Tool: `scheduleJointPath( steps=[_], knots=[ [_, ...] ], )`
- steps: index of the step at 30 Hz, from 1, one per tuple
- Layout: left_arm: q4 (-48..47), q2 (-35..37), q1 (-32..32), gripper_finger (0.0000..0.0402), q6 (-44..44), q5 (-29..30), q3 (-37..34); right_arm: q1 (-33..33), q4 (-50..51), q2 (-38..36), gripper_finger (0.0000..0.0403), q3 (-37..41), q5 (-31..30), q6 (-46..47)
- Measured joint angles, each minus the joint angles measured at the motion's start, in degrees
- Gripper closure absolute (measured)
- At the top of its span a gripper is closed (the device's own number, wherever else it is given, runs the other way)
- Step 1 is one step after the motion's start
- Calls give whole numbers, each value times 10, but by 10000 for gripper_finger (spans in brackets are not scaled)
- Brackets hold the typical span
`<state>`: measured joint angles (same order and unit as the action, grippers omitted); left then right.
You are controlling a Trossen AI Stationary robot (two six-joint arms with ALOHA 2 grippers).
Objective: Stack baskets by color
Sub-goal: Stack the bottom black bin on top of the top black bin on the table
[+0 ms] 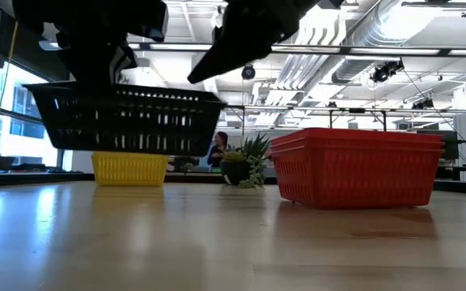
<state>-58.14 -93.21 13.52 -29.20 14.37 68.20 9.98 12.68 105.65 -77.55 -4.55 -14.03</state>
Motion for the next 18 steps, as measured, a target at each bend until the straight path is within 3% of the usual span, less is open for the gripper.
scheduleJointPath(
  steps=[18],
  knots=[
    [53, 0, 19, 401, 36, 31, 0, -3, 4, 17, 280, 0, -12, 42]
  ],
)
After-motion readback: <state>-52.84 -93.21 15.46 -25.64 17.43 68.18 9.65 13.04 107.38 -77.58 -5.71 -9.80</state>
